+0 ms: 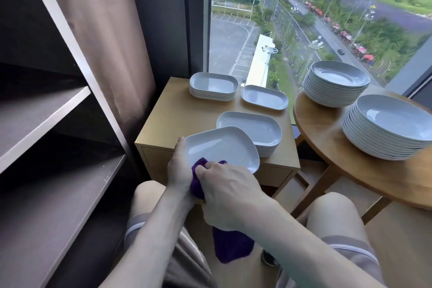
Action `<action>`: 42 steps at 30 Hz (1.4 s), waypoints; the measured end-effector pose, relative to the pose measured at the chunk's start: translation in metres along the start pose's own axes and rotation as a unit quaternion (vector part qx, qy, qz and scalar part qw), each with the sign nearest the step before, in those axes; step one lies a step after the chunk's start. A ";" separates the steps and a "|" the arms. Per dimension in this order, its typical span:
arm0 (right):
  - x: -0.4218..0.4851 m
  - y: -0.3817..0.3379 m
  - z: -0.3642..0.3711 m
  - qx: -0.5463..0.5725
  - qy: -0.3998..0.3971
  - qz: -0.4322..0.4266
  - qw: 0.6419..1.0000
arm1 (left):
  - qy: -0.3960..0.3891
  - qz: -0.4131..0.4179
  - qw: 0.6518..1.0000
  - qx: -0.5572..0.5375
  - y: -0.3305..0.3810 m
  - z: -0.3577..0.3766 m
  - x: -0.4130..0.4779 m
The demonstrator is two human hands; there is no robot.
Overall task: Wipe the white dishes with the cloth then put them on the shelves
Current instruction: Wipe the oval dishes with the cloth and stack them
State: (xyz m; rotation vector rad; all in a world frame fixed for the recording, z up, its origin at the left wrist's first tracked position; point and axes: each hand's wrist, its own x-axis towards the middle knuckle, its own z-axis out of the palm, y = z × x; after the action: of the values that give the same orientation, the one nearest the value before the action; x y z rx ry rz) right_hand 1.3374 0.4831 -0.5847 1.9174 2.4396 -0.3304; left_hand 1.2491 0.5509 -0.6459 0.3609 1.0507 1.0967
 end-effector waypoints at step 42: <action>-0.040 0.162 0.007 0.268 0.111 0.200 0.936 | -0.036 0.002 0.974 0.223 0.007 0.047 0.042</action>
State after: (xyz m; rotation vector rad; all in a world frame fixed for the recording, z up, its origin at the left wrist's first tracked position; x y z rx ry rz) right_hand 1.5020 0.4797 -0.6107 2.7434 2.1364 -0.8760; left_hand 1.2873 0.6014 -0.6389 0.7550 1.2292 0.8365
